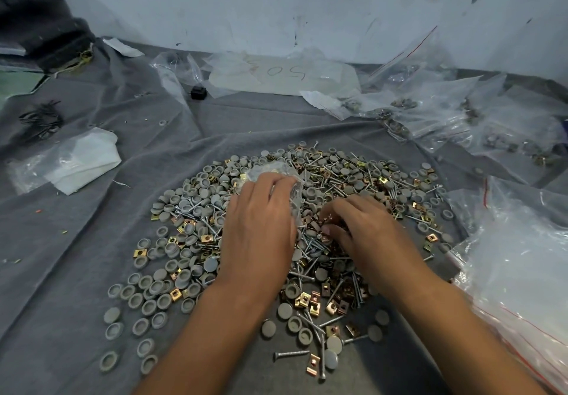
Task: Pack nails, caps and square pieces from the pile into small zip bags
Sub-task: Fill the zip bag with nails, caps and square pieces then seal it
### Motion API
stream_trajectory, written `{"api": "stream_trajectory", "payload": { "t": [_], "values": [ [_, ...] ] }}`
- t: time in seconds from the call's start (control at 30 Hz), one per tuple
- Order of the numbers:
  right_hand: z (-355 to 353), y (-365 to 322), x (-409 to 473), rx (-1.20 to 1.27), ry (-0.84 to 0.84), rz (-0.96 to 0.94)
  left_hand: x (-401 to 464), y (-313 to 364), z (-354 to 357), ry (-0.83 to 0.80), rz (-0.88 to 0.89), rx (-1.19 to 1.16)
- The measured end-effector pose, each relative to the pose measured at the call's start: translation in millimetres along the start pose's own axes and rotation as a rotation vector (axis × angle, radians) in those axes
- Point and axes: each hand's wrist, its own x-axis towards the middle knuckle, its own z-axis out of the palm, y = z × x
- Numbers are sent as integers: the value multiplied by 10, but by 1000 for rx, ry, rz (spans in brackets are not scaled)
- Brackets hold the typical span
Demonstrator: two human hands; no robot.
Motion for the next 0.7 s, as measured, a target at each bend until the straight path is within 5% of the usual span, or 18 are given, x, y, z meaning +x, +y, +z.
{"api": "stream_trajectory", "payload": {
  "t": [0.23,0.47,0.7],
  "values": [
    [-13,78,-10,197,43,129,-9,3,2,12,-7,-39],
    [-62,-24,-53,165,82,-100,-2,8,-16,8,-11,-42],
    [13,-101,-11,163,72,-2,-9,35,-39,0,-8,-45]
  ]
}}
